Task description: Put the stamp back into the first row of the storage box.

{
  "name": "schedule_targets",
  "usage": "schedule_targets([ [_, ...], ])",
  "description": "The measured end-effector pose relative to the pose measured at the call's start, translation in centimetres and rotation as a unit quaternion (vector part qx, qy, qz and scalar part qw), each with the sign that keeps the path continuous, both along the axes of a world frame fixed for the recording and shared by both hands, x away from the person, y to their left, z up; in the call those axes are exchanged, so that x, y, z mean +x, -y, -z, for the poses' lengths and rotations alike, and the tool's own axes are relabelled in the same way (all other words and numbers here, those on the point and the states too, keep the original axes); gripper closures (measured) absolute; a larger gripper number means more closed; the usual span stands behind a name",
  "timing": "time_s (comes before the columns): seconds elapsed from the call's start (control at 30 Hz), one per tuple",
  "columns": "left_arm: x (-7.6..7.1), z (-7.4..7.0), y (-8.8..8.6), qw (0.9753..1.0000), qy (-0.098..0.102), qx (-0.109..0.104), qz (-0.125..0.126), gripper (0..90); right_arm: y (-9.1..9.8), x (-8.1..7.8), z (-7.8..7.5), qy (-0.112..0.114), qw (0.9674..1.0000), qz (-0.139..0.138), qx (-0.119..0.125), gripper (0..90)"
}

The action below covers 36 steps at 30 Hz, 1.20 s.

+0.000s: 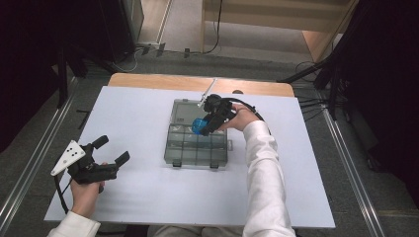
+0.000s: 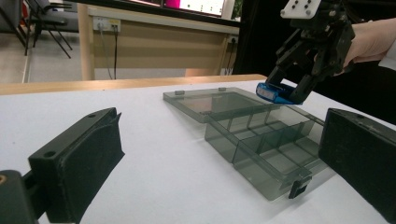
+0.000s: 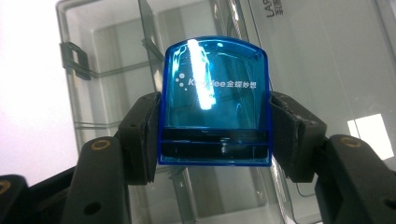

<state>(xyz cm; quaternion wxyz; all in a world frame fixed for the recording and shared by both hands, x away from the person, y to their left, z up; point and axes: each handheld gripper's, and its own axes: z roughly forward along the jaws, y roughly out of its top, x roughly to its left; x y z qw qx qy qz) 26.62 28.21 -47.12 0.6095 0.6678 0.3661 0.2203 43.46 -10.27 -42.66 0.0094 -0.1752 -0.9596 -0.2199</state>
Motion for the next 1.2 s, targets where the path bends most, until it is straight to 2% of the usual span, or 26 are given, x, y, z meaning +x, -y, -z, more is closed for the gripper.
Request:
schedule_targets([
  [0.1,0.0,0.0,0.0,1.0,-0.001,-0.001,0.002,0.0,-0.3,0.1,0.6,-0.001,0.9999,-0.003,-0.012,42.0],
  [0.17,0.0,0.0,0.0,1.0,-0.002,-0.002,0.003,0.0,-0.5,0.3,1.1,-0.007,0.9995,0.002,-0.029,41.7],
  [0.2,0.0,0.0,0.0,1.0,-0.002,-0.003,0.002,0.0,-0.7,0.3,1.5,-0.019,0.9992,0.007,-0.036,35.5],
  [0.3,0.1,0.0,-0.1,1.0,-0.003,-0.005,0.003,0.0,-0.6,0.2,1.6,-0.01,0.9994,0.003,-0.032,31.5],
  [0.43,0.1,0.1,-0.1,0.9999,-0.007,-0.013,0.002,0.0,-0.6,0.0,1.2,-0.013,0.9991,0.015,-0.037,28.7],
  [0.53,0.1,0.1,-0.2,0.9998,-0.007,-0.016,0.001,0.0,-0.3,-0.4,0.7,-0.003,0.9996,0.014,-0.022,27.1],
  [0.87,0.0,0.0,-0.2,0.9998,-0.005,-0.018,-0.002,0.0,1.2,-1.7,-0.1,0.013,0.9989,0.044,-0.014,10.7],
  [0.93,0.0,0.0,-0.2,0.9998,-0.005,-0.017,-0.002,0.0,1.6,-1.9,-0.1,0.013,0.9984,0.054,-0.009,4.8],
  [1.0,0.0,0.0,-0.3,0.9998,-0.005,-0.018,-0.003,0.0,2.0,-2.3,0.1,0.005,0.997,0.078,0.004,0.0],
  [1.13,0.0,0.1,-0.2,0.9998,-0.005,-0.018,-0.002,0.0,3.2,-3.3,0.6,0.008,0.9955,0.094,0.004,0.0],
  [1.2,0.0,0.0,-0.1,0.9998,-0.005,-0.018,-0.003,0.0,3.9,-3.7,0.7,-0.002,0.9945,0.105,0.006,0.0],
])
